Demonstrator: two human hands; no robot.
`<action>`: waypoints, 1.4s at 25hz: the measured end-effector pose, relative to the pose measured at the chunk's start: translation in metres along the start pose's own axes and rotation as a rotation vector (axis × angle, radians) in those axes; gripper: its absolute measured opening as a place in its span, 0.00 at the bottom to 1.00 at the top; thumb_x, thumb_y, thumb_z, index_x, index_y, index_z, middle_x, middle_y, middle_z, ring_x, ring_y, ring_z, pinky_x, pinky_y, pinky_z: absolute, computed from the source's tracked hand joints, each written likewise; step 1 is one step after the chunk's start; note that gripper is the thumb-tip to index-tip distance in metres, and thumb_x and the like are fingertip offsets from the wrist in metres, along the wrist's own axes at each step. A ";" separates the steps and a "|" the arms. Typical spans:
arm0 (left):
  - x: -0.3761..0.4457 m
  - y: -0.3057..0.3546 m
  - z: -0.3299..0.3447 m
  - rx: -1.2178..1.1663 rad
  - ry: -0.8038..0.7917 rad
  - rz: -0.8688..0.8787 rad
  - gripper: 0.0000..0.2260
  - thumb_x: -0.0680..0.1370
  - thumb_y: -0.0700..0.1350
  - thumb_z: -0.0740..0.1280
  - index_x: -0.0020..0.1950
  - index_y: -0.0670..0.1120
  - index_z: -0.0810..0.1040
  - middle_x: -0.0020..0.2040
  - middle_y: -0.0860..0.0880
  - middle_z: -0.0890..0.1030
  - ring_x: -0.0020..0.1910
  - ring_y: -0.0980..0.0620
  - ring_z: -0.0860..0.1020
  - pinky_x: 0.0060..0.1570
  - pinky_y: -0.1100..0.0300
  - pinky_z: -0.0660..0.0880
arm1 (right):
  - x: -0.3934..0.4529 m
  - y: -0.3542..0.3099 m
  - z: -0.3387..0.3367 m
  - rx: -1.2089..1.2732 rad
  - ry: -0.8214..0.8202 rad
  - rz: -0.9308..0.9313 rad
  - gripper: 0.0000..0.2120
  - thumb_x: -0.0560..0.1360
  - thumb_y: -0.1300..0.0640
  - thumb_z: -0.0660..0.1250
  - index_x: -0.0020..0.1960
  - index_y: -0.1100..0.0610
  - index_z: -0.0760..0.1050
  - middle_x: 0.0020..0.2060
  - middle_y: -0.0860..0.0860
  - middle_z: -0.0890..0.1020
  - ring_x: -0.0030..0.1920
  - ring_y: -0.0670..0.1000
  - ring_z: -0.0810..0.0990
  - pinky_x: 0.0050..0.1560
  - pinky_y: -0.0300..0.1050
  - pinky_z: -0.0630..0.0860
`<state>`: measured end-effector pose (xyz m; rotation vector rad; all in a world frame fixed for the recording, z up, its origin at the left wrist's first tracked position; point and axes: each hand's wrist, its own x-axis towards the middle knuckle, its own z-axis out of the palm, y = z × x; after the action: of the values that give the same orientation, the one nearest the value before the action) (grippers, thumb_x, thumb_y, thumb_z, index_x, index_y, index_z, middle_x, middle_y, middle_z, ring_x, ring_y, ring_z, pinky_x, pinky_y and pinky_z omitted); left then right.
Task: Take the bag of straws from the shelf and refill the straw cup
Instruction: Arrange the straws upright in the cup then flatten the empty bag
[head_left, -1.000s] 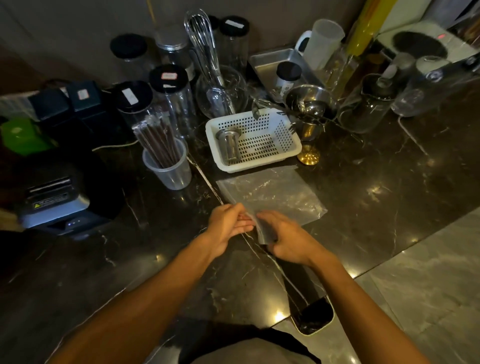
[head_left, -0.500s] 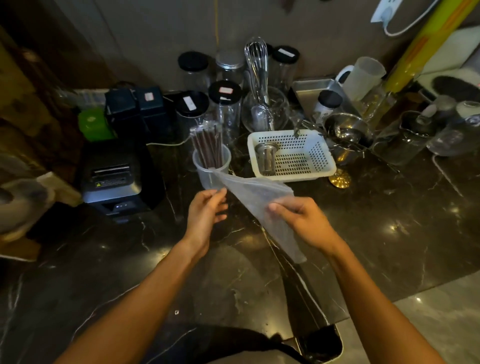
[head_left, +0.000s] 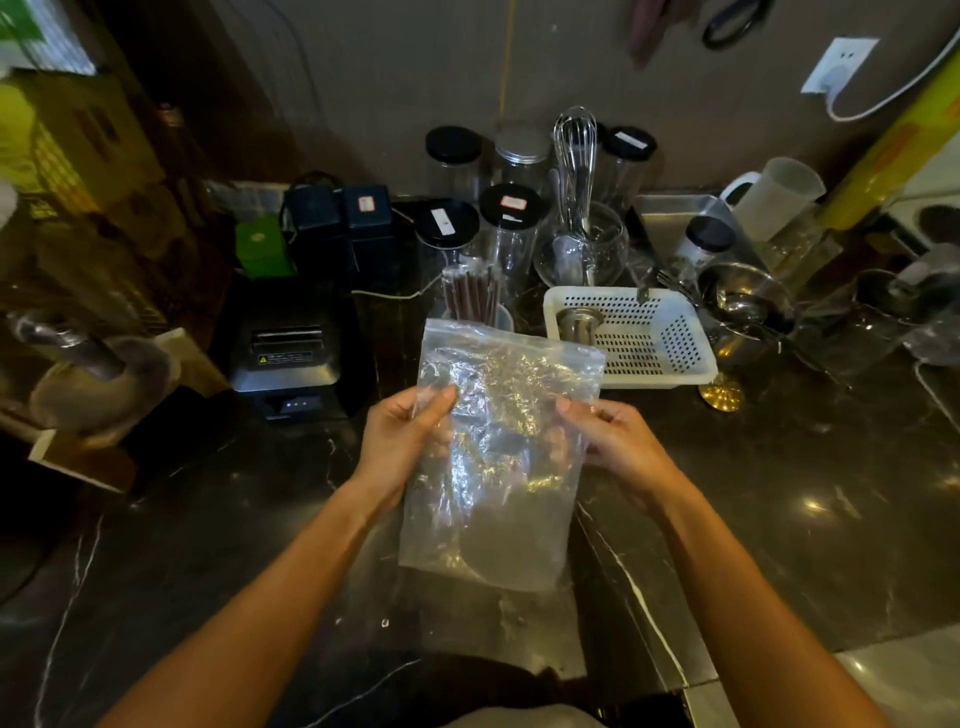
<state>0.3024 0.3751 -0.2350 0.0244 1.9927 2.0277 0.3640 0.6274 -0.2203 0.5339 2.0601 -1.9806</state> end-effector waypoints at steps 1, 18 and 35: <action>0.001 -0.001 -0.002 0.011 0.034 0.004 0.15 0.80 0.48 0.71 0.42 0.36 0.81 0.34 0.53 0.82 0.35 0.58 0.81 0.40 0.61 0.79 | 0.002 0.003 0.005 0.000 -0.018 0.023 0.19 0.80 0.44 0.71 0.53 0.61 0.85 0.52 0.60 0.88 0.53 0.61 0.88 0.59 0.62 0.83; -0.014 -0.037 0.001 0.160 -0.129 -0.205 0.25 0.81 0.61 0.61 0.45 0.39 0.79 0.34 0.45 0.81 0.32 0.49 0.82 0.40 0.55 0.82 | 0.021 0.041 0.032 -0.020 0.370 -0.139 0.25 0.85 0.43 0.62 0.41 0.64 0.75 0.33 0.59 0.79 0.34 0.56 0.76 0.39 0.55 0.75; -0.027 -0.046 0.003 0.236 -0.072 -0.153 0.21 0.82 0.56 0.65 0.42 0.39 0.80 0.36 0.42 0.85 0.37 0.46 0.86 0.42 0.58 0.82 | 0.029 0.036 0.010 -0.074 0.427 -0.290 0.28 0.86 0.44 0.61 0.45 0.69 0.76 0.37 0.70 0.79 0.36 0.56 0.76 0.38 0.52 0.75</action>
<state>0.3379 0.3717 -0.2744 -0.0036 2.1082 1.6680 0.3521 0.6208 -0.2653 0.7318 2.5847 -2.0738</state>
